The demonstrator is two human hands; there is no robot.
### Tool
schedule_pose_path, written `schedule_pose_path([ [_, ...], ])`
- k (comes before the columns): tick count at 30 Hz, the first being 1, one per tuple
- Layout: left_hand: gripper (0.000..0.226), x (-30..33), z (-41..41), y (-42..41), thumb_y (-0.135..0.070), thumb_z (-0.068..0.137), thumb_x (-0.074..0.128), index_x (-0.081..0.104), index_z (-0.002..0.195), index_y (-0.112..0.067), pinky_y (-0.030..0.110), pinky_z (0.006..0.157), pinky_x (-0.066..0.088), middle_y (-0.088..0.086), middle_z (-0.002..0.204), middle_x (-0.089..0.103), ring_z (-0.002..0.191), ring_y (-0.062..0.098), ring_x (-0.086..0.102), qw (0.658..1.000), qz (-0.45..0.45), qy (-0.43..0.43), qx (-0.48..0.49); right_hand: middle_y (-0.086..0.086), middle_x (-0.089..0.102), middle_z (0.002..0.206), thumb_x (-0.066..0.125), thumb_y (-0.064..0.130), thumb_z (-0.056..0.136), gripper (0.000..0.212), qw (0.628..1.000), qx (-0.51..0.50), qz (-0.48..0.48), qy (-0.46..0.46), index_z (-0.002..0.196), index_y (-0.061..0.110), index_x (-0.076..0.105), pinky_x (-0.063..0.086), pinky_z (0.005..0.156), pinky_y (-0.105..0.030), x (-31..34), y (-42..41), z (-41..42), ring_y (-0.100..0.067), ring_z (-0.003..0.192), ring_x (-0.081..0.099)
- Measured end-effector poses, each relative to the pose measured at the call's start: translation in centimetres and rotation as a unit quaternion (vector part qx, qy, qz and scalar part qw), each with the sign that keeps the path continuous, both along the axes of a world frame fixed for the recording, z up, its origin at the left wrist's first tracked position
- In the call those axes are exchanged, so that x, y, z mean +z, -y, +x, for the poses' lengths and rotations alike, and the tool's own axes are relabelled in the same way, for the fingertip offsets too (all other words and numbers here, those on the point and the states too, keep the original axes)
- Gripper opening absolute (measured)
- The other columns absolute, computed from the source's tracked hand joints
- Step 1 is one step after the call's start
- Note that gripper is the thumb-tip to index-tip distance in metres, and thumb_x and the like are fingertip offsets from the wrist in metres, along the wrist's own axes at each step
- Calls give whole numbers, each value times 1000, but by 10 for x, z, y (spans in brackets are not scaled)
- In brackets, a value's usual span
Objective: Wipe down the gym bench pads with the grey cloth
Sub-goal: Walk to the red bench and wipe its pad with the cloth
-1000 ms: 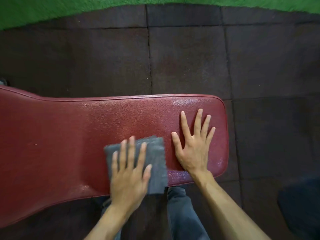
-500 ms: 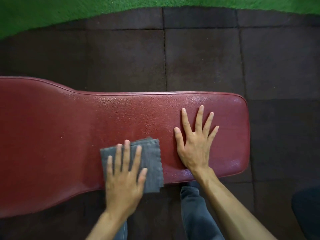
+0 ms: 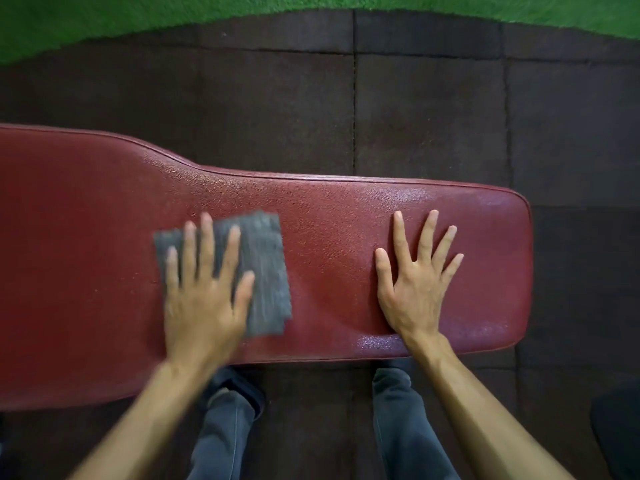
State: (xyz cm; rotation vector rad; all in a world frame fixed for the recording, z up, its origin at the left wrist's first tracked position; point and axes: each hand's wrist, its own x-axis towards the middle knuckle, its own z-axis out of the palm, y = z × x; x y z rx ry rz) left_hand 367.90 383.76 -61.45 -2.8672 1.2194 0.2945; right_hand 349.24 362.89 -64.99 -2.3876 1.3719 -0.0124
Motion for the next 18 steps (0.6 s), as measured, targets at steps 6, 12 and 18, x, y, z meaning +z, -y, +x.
schedule_pose_path([
  [6,61,-12,-44,26,-46,102,34,22,158,-24,49,124,14,8,167,11,155,28,10,994,-16,-9,-107,-5,-3,167,34,48,101,57,999,51,-11,0,155,41,17,-2,111,-74,5,-26,32,-32,151,-13],
  [12,61,-8,104,67,-51,102,25,24,157,-27,47,124,8,10,166,16,154,27,11,995,-27,20,-95,-4,-7,166,31,50,101,58,999,33,-16,-7,155,42,12,-3,112,-72,2,-29,36,-32,151,-14],
  [18,63,4,19,-50,-45,102,27,18,159,-20,52,124,8,12,167,3,155,30,1,1000,2,7,-9,-9,-3,166,31,53,99,61,999,28,-25,-21,156,38,15,-1,110,-75,6,-47,67,-41,150,-10],
])
